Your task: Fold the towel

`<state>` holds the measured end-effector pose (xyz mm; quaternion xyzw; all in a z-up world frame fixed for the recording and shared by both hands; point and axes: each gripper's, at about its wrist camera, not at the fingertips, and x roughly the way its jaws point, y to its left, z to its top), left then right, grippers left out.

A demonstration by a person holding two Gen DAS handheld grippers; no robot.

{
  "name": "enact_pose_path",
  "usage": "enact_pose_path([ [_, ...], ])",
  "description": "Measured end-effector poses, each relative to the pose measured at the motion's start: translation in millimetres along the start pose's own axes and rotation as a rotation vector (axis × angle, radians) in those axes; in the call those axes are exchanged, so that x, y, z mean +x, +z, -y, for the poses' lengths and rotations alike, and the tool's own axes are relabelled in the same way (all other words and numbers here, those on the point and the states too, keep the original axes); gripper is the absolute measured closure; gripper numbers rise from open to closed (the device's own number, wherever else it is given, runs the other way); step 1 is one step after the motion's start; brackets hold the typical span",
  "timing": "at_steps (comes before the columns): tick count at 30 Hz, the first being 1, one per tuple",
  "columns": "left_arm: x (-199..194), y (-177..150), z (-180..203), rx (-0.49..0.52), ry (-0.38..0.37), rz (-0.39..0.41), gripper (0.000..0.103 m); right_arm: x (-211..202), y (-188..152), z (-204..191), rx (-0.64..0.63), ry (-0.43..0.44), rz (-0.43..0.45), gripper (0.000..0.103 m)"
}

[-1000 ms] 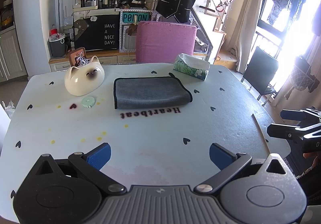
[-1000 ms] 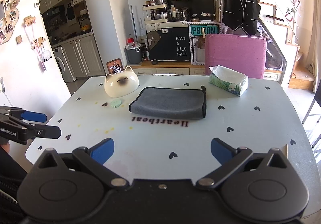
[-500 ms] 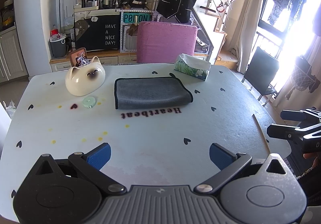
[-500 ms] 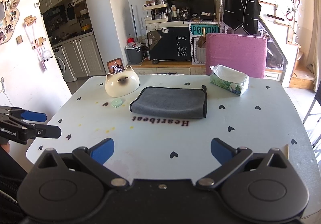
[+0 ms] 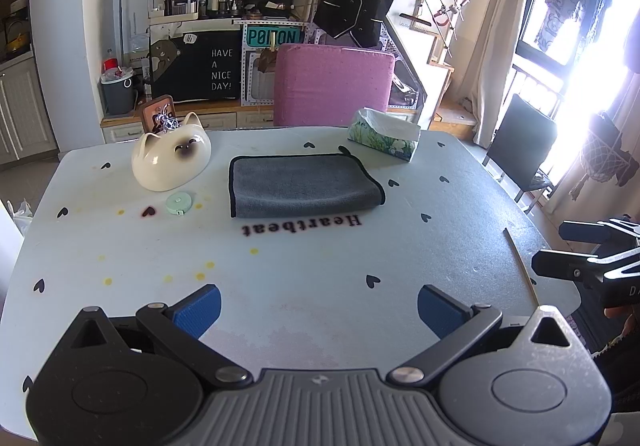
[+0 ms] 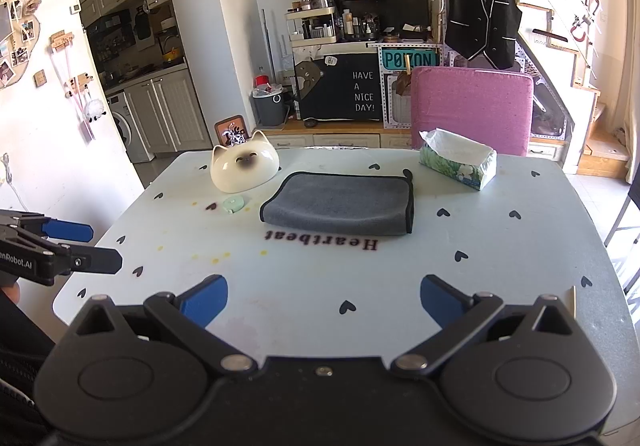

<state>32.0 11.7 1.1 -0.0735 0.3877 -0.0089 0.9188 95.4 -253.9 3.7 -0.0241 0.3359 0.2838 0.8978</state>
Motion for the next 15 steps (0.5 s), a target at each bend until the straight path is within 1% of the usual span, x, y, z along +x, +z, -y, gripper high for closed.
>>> enact_pose_path([
  [15,-0.5,-0.3,-0.5,-0.001,0.0,0.0,0.0,0.7,-0.7,-0.4,0.0,-0.002,-0.002,0.0],
])
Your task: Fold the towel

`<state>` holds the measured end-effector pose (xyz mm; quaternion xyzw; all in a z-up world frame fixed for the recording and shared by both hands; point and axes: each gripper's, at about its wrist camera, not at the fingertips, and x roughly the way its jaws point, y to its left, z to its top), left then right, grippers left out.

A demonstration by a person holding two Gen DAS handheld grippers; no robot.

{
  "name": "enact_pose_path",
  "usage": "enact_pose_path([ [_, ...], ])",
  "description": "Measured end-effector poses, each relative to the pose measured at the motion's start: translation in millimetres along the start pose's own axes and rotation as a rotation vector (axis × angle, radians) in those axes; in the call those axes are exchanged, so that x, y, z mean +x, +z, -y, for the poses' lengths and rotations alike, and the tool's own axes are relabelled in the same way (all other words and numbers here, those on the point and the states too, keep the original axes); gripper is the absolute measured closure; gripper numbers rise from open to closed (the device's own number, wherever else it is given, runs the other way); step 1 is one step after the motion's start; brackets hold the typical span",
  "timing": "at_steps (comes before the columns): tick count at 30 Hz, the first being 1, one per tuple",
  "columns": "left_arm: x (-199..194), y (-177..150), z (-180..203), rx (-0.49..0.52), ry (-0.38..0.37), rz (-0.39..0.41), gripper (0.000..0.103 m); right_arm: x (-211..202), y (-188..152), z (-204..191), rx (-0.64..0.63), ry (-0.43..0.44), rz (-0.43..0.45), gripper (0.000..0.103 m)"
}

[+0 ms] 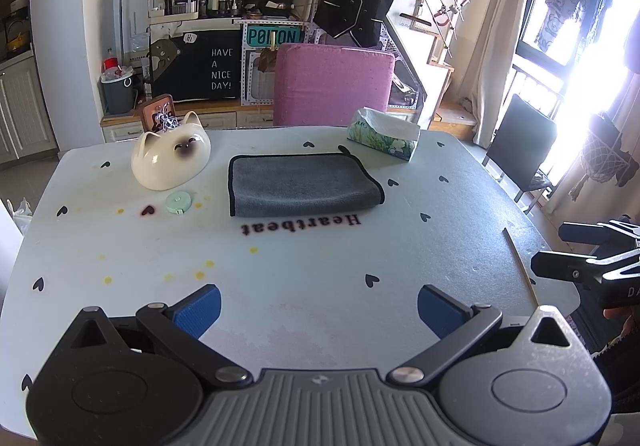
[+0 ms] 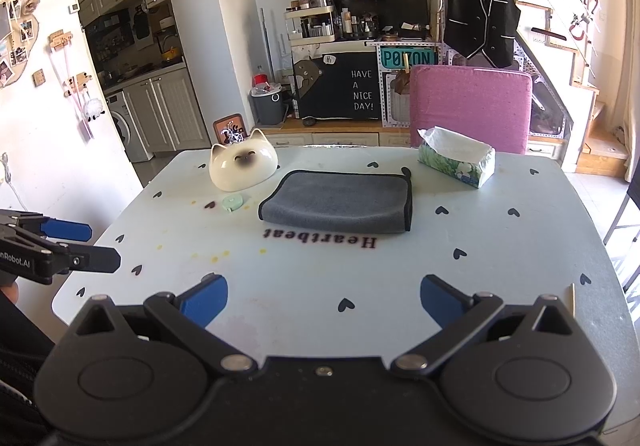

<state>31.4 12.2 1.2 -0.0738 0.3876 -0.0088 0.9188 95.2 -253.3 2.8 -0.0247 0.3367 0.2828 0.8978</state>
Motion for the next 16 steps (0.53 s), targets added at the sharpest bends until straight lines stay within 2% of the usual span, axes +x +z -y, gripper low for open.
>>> enact_pose_path([
  [16,-1.9,-0.2,-1.5,-0.004,-0.001,-0.003,0.0,0.4,-1.7,0.3,0.0,0.005,-0.002,0.0],
])
